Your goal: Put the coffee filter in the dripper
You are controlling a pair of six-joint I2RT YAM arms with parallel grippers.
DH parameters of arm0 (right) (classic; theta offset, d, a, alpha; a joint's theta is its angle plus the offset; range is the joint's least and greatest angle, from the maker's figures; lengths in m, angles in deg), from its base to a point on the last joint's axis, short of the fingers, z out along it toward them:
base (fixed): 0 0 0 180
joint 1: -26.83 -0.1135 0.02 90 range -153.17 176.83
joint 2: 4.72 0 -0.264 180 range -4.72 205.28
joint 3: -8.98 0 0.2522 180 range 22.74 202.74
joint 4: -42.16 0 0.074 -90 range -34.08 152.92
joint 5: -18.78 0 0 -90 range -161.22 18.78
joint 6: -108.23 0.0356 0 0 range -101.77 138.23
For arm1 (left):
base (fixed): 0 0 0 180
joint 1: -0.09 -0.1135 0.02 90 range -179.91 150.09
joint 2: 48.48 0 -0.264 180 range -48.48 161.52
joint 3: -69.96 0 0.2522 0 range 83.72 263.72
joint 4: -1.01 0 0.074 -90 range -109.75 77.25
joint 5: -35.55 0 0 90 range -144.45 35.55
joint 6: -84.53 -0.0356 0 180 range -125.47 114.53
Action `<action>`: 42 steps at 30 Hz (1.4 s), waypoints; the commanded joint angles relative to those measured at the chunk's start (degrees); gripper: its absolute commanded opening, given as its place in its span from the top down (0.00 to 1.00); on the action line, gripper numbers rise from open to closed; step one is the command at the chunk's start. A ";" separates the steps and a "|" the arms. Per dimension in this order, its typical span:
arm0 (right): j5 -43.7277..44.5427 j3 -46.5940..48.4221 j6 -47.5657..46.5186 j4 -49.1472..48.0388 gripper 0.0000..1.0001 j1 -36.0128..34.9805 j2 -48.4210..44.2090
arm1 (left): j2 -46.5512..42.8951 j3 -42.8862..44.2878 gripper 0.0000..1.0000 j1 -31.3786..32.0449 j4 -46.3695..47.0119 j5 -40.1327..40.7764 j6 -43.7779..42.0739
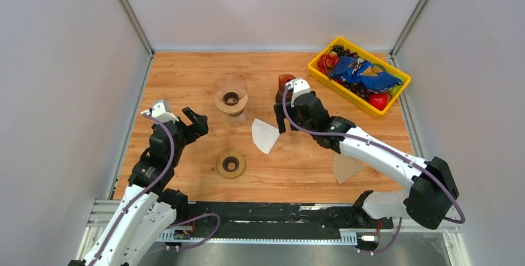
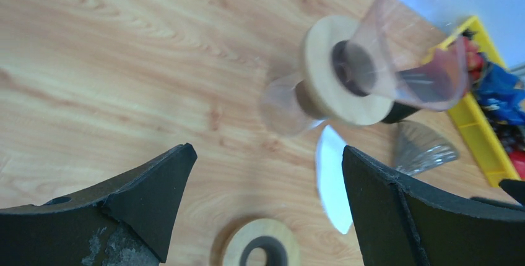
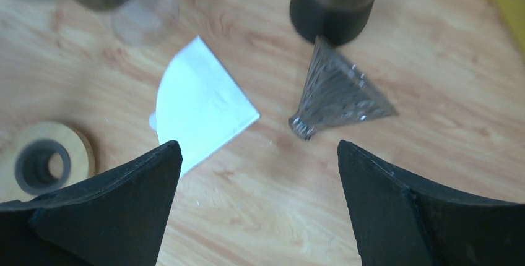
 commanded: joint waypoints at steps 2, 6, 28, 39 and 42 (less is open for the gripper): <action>-7.88 -5.31 3.32 -5.62 0.01 -0.16 -0.21 | -4.70 -4.35 0.00 0.14 -2.21 4.68 4.14; -8.71 -6.17 3.77 -8.80 0.02 -1.56 4.81 | -8.70 -6.67 0.00 0.18 -3.58 3.52 3.85; 2.68 2.75 13.60 -9.09 0.13 -2.37 30.76 | -11.38 -7.94 0.00 0.17 -6.24 4.52 4.25; 3.16 1.12 12.18 -8.51 0.32 -3.06 32.22 | -11.32 -8.26 0.00 0.13 -6.75 6.44 5.01; 3.07 0.16 12.24 -8.47 0.43 -3.08 32.20 | -11.44 -8.09 0.00 0.13 -7.12 7.16 5.09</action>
